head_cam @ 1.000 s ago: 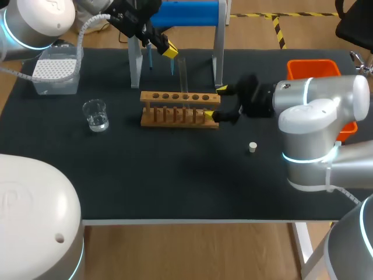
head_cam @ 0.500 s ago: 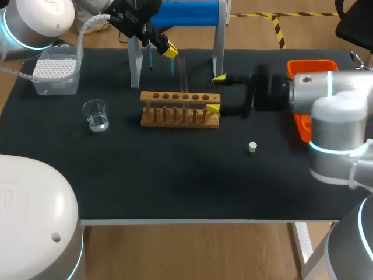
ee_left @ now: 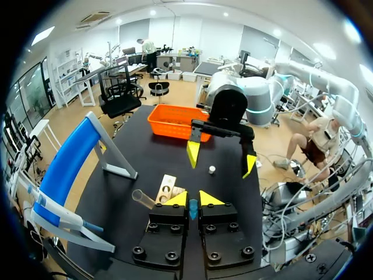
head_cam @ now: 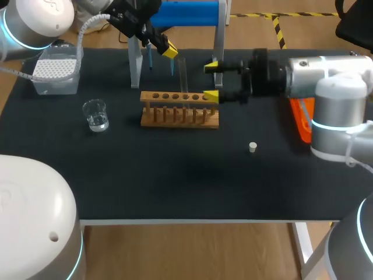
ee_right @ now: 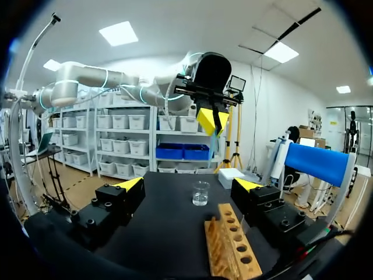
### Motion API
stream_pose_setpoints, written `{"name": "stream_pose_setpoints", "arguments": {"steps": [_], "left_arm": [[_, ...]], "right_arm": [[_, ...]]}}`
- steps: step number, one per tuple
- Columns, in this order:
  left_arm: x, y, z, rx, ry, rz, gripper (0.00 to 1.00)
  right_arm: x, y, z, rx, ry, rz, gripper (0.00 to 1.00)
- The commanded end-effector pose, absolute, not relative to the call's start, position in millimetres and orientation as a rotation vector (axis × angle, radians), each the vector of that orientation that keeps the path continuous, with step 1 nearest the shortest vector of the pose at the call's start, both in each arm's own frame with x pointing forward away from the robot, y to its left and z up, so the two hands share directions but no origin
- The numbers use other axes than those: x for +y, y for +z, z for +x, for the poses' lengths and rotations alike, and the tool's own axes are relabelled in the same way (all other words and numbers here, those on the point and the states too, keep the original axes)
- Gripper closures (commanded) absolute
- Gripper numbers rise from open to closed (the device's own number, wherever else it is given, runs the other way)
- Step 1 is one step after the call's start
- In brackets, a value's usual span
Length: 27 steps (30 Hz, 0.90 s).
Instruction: Invert the test tube, pick up the pipette, mount the tip to pipette, aspirate from beaker and dispense into the tube, eject the tip, return the pipette, and cap with the stopper.
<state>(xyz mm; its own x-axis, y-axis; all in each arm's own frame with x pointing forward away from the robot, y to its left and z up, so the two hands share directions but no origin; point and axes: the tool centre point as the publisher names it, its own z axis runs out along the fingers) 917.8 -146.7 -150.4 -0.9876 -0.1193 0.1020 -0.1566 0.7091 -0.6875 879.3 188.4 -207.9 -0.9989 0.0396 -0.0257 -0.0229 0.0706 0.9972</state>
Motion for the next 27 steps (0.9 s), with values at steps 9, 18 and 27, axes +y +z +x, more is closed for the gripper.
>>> {"name": "stream_pose_setpoints", "arguments": {"steps": [9,18,27], "left_arm": [[-147,-149,918,-2.858,1.148,0.232,1.0],[-147,-149,918,-2.858,1.148,0.232,1.0],[-147,-149,918,-2.858,1.148,0.232,1.0]], "right_arm": [[238,-200,891,2.313,2.153,0.004,0.0],[253,-196,895,2.261,2.204,0.02,0.0],[260,-192,900,2.244,2.222,0.027,0.0]]}}
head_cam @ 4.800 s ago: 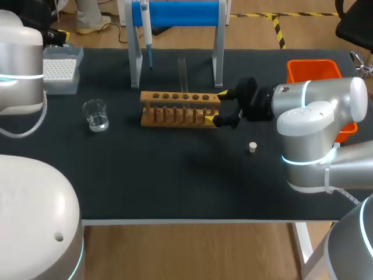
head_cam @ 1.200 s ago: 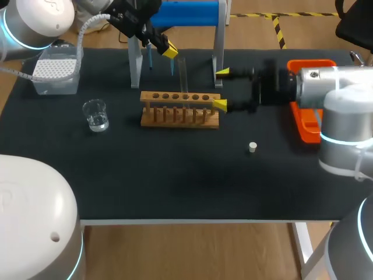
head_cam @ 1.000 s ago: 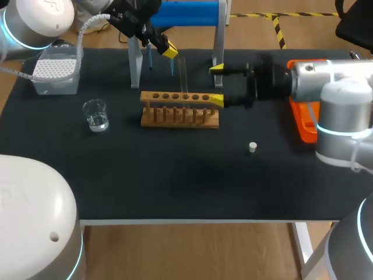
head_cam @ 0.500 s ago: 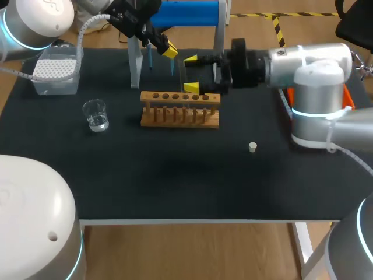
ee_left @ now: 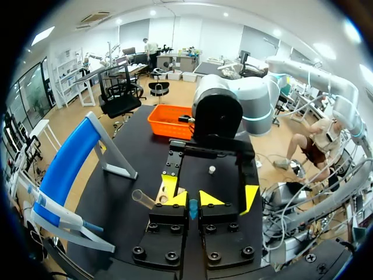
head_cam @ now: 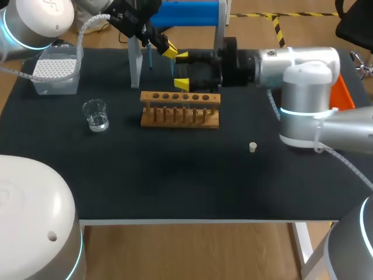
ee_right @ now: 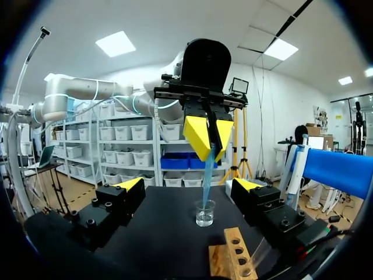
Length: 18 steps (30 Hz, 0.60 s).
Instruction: Invert the test tube, pick up the pipette, mount the tip to pipette, aspirate from beaker and dispense into the tube, eject the tip, return the pipette, and cap with the stopper.
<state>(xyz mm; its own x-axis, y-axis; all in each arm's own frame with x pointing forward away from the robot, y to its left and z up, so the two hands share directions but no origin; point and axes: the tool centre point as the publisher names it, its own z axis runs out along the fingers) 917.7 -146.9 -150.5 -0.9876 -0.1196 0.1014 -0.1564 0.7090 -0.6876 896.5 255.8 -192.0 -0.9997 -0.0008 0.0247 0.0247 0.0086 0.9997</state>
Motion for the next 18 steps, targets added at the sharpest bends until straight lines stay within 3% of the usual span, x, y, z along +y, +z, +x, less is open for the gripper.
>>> {"name": "stream_pose_setpoints", "arguments": {"steps": [1,10,13,16,17,18], "left_arm": [[-147,-149,918,-2.858,1.148,0.232,1.0],[-147,-149,918,-2.858,1.148,0.232,1.0],[-147,-149,918,-2.858,1.148,0.232,1.0],[-147,-149,918,-2.858,1.148,0.232,1.0],[-147,-149,918,-2.858,1.148,0.232,1.0],[-147,-149,918,-2.858,1.148,0.232,1.0]], "right_arm": [[260,-192,901,-2.218,-2.2,-0.027,0.0],[266,-188,910,-2.216,-2.205,-0.041,0.0],[268,-188,912,-2.214,-2.208,-0.049,0.06],[269,-188,915,-2.208,-2.207,-0.058,0.22],[270,-188,915,-2.207,-2.207,-0.06,0.31],[271,-188,916,-2.206,-2.207,-0.061,0.5]]}}
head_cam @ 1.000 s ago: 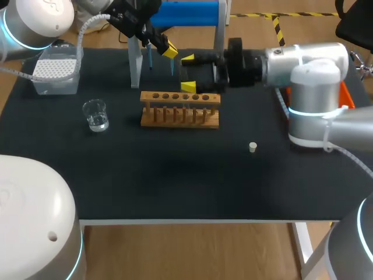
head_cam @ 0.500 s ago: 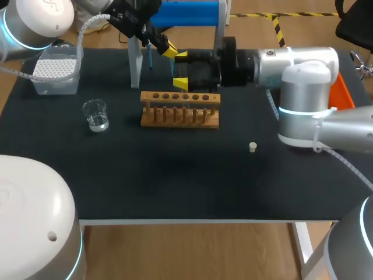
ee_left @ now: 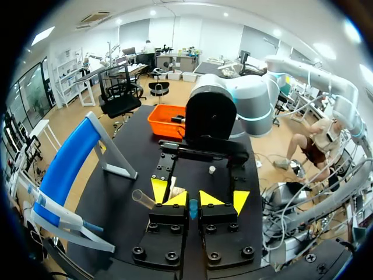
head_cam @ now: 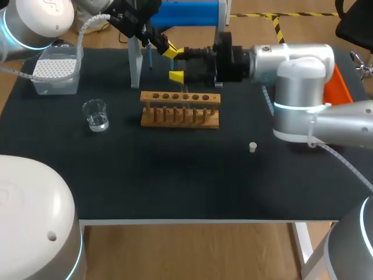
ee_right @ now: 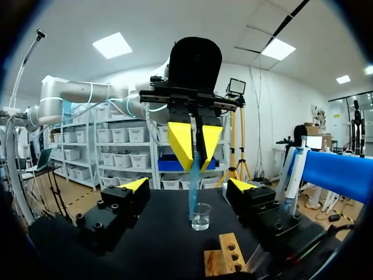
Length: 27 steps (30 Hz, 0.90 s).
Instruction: Invert the test tube, pick up the pipette, mount the tip to pipette, aspirate from beaker and dispense into the tube, eject the tip, return the pipette, and cap with the stopper.
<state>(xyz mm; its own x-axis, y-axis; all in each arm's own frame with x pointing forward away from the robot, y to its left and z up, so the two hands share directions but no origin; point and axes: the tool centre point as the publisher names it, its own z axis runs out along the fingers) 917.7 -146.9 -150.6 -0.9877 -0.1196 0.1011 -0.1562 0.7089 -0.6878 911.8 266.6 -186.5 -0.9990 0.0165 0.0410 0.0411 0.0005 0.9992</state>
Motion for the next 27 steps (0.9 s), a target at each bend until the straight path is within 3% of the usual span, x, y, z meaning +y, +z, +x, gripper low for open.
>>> {"name": "stream_pose_setpoints", "arguments": {"steps": [1,27], "left_arm": [[-146.6,-149.0,918.3,-2.858,1.148,0.232,1.0],[-146.6,-149.0,918.3,-2.858,1.148,0.232,1.0]], "right_arm": [[271.2,-188.2,915.7,-2.206,-2.207,-0.062,0.53],[278.2,-186.1,923.2,-2.181,-2.169,-0.01,0.53]]}}
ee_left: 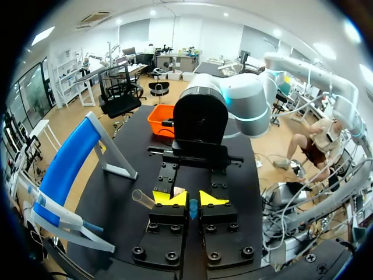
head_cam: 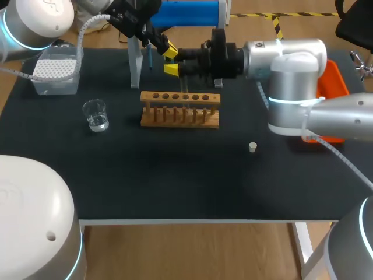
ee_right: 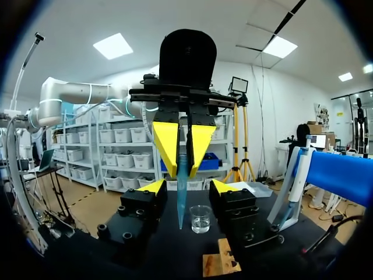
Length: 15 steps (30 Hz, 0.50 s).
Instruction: Invert the test tube, pick up the pipette, mount the tip to pipette, aspirate from beaker and dispense into the tube, eject the tip, return the pipette, and cap with the stopper.
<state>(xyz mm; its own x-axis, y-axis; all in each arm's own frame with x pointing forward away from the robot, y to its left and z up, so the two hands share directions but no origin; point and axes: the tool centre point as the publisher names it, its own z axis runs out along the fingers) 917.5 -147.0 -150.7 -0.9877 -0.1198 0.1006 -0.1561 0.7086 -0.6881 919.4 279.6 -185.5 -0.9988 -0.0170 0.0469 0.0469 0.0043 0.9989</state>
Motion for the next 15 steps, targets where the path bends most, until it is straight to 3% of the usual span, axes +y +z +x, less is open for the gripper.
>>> {"name": "stream_pose_setpoints", "arguments": {"steps": [1,15], "left_arm": [[-146.6,-149.0,918.3,-2.858,1.148,0.232,1.0],[-146.6,-149.0,918.3,-2.858,1.148,0.232,1.0]], "right_arm": [[278.1,-186.0,923.2,-2.189,-2.167,-0.009,0.53],[278.5,-185.1,922.9,-2.18,-2.159,0.004,0.62]]}}
